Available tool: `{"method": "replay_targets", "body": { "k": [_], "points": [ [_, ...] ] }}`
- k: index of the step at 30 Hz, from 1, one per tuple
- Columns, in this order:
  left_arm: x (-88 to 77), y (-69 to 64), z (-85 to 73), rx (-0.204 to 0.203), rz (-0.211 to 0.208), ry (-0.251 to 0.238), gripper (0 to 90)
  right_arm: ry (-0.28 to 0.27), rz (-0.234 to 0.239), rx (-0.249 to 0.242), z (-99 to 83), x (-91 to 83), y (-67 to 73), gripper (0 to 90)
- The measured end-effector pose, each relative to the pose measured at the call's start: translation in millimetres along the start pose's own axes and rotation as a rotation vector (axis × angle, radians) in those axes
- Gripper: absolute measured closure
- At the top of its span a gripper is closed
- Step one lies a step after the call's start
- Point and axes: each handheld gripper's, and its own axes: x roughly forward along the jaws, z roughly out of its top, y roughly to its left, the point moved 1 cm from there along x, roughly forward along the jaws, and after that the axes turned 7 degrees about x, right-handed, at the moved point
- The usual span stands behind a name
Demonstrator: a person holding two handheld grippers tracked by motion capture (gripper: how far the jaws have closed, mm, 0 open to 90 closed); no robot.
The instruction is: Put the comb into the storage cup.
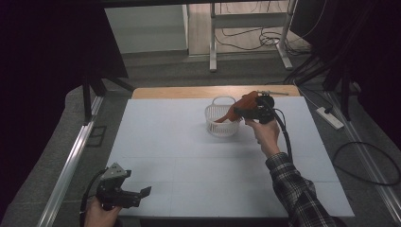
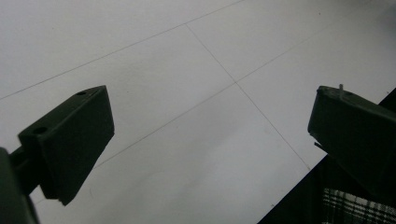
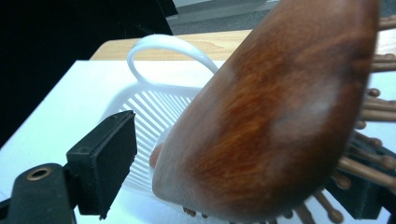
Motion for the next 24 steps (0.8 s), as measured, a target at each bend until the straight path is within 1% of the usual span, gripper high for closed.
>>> {"method": "replay_targets", "body": {
  "k": [2, 7, 12, 15, 24],
  "points": [
    [0.0, 0.0, 0.0, 0.000, 0.000, 0.000, 1.2, 0.007, -0.001, -0.019, 0.0, -1.1, 0.3, 11.8],
    [0.1, -0.1, 0.1, 0.001, 0.000, 0.001, 1.2, 0.017, 0.004, -0.038, 0.4, -3.4, 0.2, 10.8],
    [0.1, 0.0, 0.1, 0.000, -0.001, 0.001, 1.2, 0.033, -0.002, -0.070, 0.2, -4.9, 1.3, 8.8],
    [0.1, -0.2, 0.1, 0.002, -0.001, 0.000, 1.2, 0.034, 0.002, -0.076, 0.2, -5.5, 1.8, 8.0],
    [0.1, -0.3, 0.2, 0.004, 0.000, 0.001, 1.2, 0.047, -0.014, -0.124, -0.2, -9.2, 3.7, 5.5]
  ]
}}
